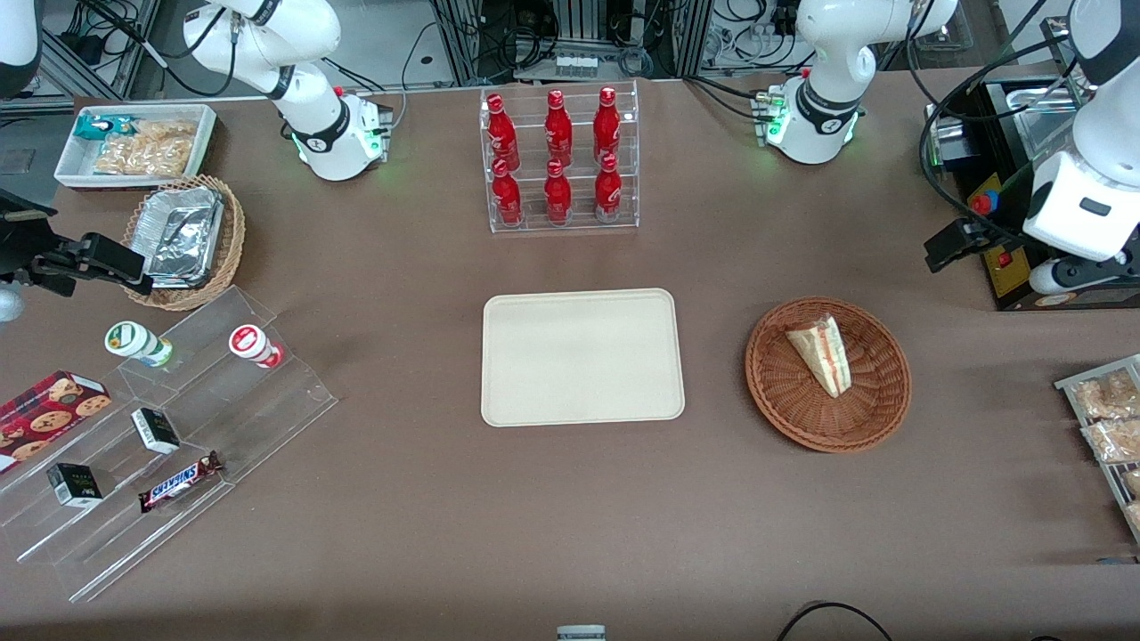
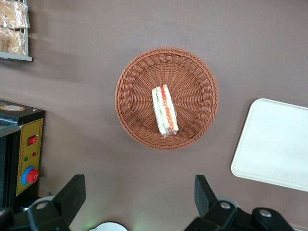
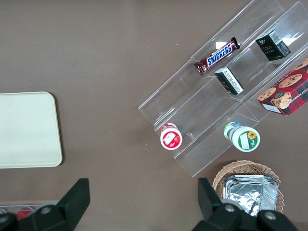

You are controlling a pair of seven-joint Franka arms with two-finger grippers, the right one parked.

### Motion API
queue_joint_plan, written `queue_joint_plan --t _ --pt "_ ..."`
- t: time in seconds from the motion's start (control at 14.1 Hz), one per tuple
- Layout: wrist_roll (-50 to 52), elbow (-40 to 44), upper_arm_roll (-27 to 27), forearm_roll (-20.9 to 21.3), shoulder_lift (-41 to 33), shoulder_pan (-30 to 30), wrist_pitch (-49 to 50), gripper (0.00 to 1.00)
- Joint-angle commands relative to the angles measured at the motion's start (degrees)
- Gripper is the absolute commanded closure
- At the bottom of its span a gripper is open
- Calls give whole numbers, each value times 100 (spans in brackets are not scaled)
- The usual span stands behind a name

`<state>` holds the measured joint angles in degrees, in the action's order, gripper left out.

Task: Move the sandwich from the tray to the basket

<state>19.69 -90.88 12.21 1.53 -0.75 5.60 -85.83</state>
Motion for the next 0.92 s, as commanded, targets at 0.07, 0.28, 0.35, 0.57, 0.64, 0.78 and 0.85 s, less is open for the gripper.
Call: queue_joint_plan --t 0.07,0.28,0.35,0.57,0.64,0.78,0.85 --pt "-290 694 98 303 303 -225 707 0" --pt "-273 694 106 234 399 -226 734 0" --pt "-273 694 106 172 444 -226 726 0" --pt "-255 659 98 93 435 -226 691 0" --pt "-255 659 72 -3 435 -226 682 0" --pt "-273 606 -51 -136 426 -226 664 0" --pt "-281 615 -52 -136 426 -226 655 0"
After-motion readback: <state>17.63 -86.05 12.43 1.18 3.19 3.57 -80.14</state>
